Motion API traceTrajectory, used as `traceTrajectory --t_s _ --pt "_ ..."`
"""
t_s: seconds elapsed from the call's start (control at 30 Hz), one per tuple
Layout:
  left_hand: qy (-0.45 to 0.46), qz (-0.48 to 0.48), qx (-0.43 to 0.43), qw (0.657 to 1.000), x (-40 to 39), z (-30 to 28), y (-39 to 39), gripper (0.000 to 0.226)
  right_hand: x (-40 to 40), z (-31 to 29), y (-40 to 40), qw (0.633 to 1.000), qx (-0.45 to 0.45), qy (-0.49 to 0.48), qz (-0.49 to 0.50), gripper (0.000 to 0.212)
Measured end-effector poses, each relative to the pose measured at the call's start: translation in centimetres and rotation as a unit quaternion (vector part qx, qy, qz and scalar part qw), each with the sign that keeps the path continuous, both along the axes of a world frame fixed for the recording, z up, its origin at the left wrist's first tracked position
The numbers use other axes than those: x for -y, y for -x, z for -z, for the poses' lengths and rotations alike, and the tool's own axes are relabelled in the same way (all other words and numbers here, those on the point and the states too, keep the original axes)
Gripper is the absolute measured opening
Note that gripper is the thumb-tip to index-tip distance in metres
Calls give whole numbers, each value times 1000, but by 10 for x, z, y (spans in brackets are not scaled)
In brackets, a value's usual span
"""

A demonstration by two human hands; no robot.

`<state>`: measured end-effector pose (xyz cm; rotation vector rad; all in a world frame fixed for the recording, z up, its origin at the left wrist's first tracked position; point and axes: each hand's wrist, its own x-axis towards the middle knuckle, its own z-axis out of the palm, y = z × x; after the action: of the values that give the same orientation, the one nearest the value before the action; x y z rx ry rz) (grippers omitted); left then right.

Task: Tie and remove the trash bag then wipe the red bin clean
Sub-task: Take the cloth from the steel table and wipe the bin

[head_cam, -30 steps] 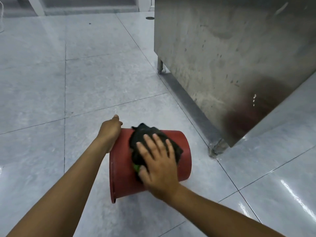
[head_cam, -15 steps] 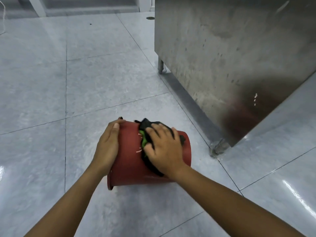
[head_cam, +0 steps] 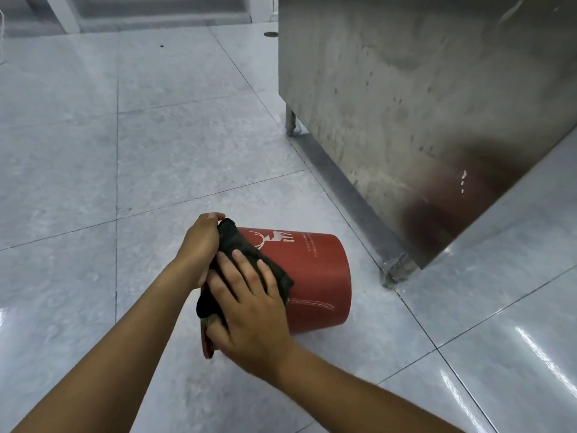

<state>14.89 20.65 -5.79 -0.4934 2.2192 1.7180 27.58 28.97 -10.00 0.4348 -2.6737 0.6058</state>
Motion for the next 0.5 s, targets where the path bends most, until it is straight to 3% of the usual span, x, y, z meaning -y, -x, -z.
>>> traceTrajectory --t_s 0.1,0.3,0.4,0.5 --pt "24 10 -20 999 -2 3 5 33 -39 1 9 998 -13 -58 -20 59" --pt "51 9 0 999 -3 6 20 37 -117 10 14 988 43 -20 148 55" --pt "58 -12 9 998 -4 10 22 39 -116 12 15 971 49 50 230 53" --pt "64 -25 14 998 -4 9 22 41 -81 13 13 978 28 54 199 56"
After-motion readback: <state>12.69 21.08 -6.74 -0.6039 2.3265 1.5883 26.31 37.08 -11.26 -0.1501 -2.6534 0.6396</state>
